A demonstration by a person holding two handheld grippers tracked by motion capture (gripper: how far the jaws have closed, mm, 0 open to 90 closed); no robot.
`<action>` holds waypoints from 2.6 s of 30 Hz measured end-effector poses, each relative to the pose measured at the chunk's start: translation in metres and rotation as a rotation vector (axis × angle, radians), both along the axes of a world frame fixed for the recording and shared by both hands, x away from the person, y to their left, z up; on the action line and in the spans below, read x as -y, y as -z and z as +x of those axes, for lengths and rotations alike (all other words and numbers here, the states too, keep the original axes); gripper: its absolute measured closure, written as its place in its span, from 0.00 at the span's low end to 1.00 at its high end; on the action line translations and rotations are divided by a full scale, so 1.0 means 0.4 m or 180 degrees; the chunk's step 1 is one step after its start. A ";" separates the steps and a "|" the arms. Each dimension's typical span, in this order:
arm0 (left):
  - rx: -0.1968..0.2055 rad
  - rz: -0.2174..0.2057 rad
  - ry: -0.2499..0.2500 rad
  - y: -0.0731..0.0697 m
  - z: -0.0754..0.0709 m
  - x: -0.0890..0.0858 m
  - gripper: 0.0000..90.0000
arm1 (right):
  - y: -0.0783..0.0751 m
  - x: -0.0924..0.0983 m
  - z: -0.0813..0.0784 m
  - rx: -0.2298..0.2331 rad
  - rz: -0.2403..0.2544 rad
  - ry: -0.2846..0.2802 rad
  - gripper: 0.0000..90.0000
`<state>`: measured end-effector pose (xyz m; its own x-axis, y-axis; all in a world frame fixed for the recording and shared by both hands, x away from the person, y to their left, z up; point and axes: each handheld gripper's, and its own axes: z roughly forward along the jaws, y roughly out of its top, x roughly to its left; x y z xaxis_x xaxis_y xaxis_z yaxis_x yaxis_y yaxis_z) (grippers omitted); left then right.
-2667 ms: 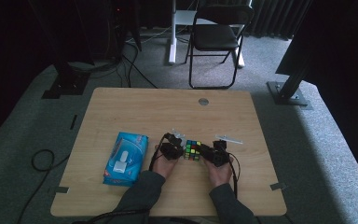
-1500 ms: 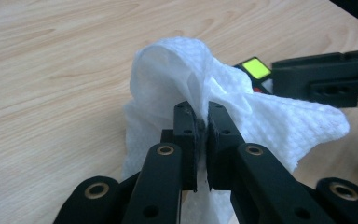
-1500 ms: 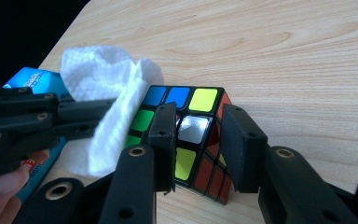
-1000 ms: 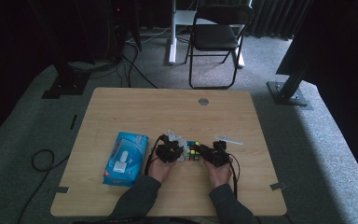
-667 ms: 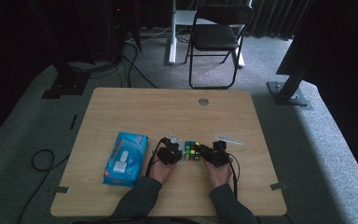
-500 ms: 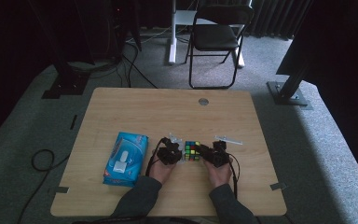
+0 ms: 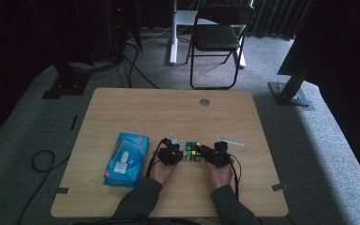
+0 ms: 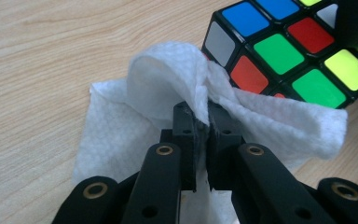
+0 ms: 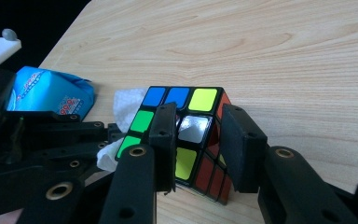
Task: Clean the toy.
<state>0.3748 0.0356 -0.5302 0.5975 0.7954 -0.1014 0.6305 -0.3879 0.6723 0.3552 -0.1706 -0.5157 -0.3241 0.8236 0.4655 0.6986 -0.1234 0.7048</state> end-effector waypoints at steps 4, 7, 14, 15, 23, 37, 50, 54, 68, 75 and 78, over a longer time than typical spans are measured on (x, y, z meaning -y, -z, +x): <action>0.0041 -0.0061 -0.0006 -0.015 -0.005 -0.004 0.93 | 0.000 0.000 0.000 -0.0001 0.0005 0.0000 0.75; 0.0055 -0.0099 0.0008 -0.022 -0.009 -0.008 0.93 | 0.000 0.000 -0.001 -0.0001 0.0004 -0.0003 0.75; 0.0083 -0.0208 0.0008 -0.041 -0.016 -0.016 0.93 | 0.000 -0.001 -0.001 0.0003 0.0003 -0.0003 0.75; 0.0092 -0.0217 0.0013 -0.043 -0.017 -0.017 0.93 | 0.000 -0.001 -0.001 0.0003 0.0003 -0.0003 0.75; 0.0126 -0.0379 0.0054 -0.062 -0.040 -0.028 0.93 | 0.001 -0.001 -0.002 0.0008 0.0005 -0.0013 0.75; 0.0104 -0.0360 0.0114 -0.058 -0.072 -0.031 0.93 | 0.001 -0.002 -0.003 0.0010 0.0015 -0.0022 0.75; 0.0008 -0.0168 0.0073 -0.016 -0.067 -0.017 0.93 | 0.001 -0.003 -0.003 0.0010 0.0018 -0.0018 0.75; -0.0008 -0.0079 0.0079 -0.004 -0.063 -0.011 0.93 | 0.002 -0.003 -0.003 0.0014 0.0017 -0.0016 0.76; 0.0060 0.0088 0.0086 0.010 -0.066 0.000 0.92 | 0.002 -0.003 -0.004 0.0008 0.0024 -0.0009 0.75; 0.0085 0.0134 0.0095 0.009 -0.068 -0.002 0.91 | 0.002 -0.003 -0.004 0.0015 0.0031 -0.0007 0.75; 0.0071 0.0119 0.0066 0.009 -0.067 -0.009 0.91 | 0.002 -0.003 -0.004 0.0010 0.0026 -0.0005 0.75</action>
